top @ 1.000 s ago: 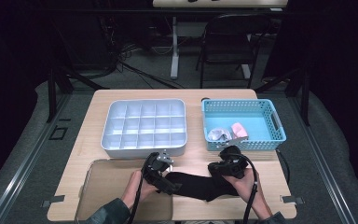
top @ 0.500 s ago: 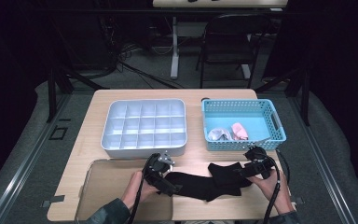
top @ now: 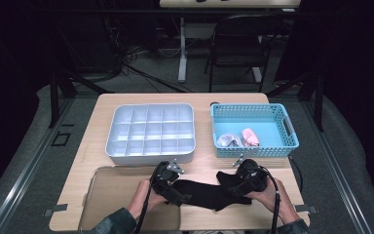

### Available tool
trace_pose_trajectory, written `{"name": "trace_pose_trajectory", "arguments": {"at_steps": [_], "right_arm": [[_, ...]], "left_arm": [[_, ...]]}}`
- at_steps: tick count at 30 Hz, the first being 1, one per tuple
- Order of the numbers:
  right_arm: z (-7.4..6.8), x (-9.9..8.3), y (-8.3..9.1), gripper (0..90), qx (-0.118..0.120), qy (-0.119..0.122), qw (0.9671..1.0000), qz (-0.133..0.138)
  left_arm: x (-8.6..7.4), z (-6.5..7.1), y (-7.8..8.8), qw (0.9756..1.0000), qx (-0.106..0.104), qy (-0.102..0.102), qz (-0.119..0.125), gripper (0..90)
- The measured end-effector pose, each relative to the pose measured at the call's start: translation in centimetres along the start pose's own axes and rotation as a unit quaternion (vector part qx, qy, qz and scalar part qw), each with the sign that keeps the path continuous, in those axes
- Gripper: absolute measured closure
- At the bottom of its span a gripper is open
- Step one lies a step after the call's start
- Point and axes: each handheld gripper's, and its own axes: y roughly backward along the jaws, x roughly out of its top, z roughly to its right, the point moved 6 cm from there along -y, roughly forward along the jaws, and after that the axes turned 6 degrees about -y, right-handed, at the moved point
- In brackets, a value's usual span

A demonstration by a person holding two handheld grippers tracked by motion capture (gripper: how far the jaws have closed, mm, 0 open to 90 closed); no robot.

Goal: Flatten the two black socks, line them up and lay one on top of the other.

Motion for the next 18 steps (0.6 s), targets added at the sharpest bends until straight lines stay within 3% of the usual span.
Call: {"name": "trace_pose_trajectory", "arguments": {"at_steps": [3, 4, 6, 8, 9, 10, 14, 16, 18], "right_arm": [[-0.7, 0.0, -0.5, 25.2, 0.000, 0.019, 0.9998, -0.010], [-1.1, 0.2, -0.5, 25.9, -0.010, 0.038, 0.9992, -0.012], [-1.6, 0.3, -0.8, 29.8, -0.009, 0.040, 0.9991, -0.008], [-1.5, 0.2, -1.3, 34.1, -0.031, 0.050, 0.9979, -0.027], [-1.5, 0.0, -1.8, 38.5, -0.031, 0.045, 0.9980, -0.030], [-1.2, -0.1, -2.0, 42.0, -0.046, 0.052, 0.9966, -0.044], [-0.8, -0.1, -2.0, 64.8, -0.082, 0.047, 0.9949, -0.036], [-0.6, -0.1, -1.9, 73.0, -0.092, 0.043, 0.9942, -0.034], [-0.3, -0.1, -1.5, 78.3, -0.088, 0.033, 0.9951, -0.030]], "left_arm": [[0.0, 0.0, 0.0, 1.0000, 0.000, -0.001, -0.001, 3.2], [0.0, 0.0, 0.0, 1.0000, -0.001, -0.001, -0.001, 3.2], [0.0, 0.0, 0.0, 1.0000, -0.001, -0.002, -0.003, 3.2], [0.0, 0.0, 0.0, 1.0000, -0.002, -0.003, -0.004, 3.2], [0.0, 0.1, -0.1, 1.0000, -0.002, -0.003, -0.004, 3.2], [0.0, 0.1, -0.1, 1.0000, -0.002, -0.004, -0.004, 3.3], [-0.1, 0.1, -0.1, 1.0000, -0.003, -0.003, -0.005, 3.7], [-0.1, 0.1, -0.1, 1.0000, -0.004, -0.004, -0.005, 3.7], [-0.1, 0.1, -0.1, 1.0000, -0.004, -0.003, -0.005, 3.7]]}}
